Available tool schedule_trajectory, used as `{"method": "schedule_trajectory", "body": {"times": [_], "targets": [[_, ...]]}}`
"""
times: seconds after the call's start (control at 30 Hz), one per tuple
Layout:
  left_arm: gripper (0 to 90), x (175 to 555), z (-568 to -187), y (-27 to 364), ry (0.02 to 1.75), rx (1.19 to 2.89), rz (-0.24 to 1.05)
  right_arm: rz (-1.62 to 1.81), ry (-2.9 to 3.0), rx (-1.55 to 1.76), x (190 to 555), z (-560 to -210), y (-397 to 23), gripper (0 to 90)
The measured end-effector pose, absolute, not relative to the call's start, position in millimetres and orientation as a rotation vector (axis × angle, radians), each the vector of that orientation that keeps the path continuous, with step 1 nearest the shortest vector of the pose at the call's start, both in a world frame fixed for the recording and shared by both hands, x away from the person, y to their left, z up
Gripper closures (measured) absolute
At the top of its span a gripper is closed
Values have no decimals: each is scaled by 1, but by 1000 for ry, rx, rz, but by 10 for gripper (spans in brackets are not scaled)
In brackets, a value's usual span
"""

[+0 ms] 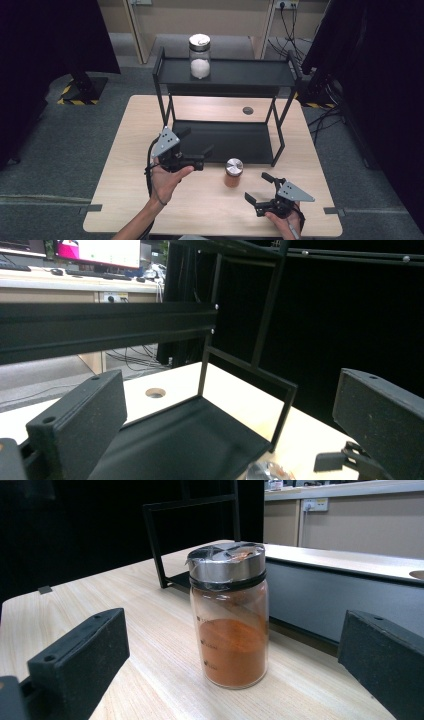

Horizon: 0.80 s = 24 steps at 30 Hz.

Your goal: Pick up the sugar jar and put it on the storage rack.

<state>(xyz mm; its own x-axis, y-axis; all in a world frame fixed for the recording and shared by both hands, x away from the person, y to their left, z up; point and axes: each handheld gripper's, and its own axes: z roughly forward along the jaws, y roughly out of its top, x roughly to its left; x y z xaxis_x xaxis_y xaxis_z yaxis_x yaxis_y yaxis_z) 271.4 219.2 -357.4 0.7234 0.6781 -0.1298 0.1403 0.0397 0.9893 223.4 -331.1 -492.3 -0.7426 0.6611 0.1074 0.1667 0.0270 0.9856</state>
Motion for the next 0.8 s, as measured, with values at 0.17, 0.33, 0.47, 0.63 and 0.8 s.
{"method": "schedule_trajectory", "body": {"times": [0.17,0.33,0.47,0.63,0.8], "targets": [[3,267,-374,222,698,1523,446,1764,1930,841,223,-492,-331,4],[3,264,-388,224,694,1541,422,1765,1928,842,223,-492,-331,4],[3,258,-399,225,681,1551,422,1766,1927,842,223,-492,-331,4],[3,252,-412,227,670,1572,422,1768,1926,841,223,-493,-331,4],[3,248,-424,230,674,1567,417,1768,1928,841,224,-493,-331,4]]}}
